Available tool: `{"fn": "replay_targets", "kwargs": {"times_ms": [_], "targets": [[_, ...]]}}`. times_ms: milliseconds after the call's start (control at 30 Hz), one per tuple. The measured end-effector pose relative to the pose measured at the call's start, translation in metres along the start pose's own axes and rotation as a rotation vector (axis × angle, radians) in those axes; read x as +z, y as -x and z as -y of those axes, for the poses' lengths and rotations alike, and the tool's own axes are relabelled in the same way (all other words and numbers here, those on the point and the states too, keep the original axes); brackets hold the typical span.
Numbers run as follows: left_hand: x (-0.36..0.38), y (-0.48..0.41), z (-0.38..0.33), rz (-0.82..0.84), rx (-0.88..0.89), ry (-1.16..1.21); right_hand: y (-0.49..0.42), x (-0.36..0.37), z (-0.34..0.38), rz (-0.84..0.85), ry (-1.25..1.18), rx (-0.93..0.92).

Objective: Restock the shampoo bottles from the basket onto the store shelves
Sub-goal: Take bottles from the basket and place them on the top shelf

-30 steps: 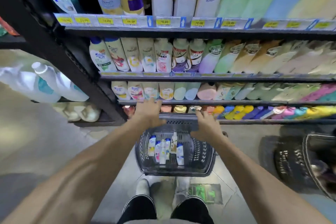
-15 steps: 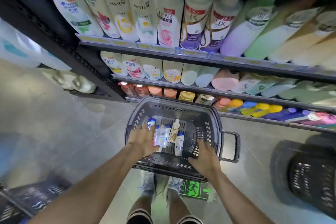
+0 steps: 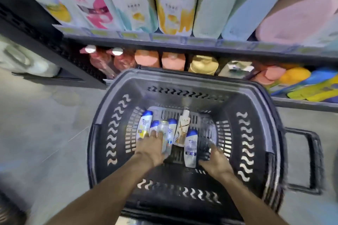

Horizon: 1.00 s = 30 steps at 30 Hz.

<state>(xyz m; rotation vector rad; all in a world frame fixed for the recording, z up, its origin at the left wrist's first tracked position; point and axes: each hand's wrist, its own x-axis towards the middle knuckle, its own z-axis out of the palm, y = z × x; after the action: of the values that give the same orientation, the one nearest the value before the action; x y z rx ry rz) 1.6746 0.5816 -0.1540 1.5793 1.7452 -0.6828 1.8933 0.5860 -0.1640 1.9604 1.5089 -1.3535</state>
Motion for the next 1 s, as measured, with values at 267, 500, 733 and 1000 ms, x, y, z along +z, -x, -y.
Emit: {"fn": "replay_targets", "kwargs": {"times_ms": [267, 500, 733, 1000], "targets": [[0.076, -0.095, -0.005, -0.073, 0.029, -0.027, -0.117, 0.062, -0.026, 0.050, 0.093, 0.010], [0.085, -0.143, -0.026, -0.234, 0.148, -0.068, -0.155, 0.098, -0.027, -0.014, -0.184, 0.168], [0.110, -0.168, -0.064, -0.257, 0.034, 0.060, -0.169, 0.114, -0.032, -0.108, -0.322, 0.211], [0.090, -0.164, -0.070, 0.003, -0.039, 0.399, -0.145, 0.094, -0.036, -0.119, -0.542, 0.256]]}}
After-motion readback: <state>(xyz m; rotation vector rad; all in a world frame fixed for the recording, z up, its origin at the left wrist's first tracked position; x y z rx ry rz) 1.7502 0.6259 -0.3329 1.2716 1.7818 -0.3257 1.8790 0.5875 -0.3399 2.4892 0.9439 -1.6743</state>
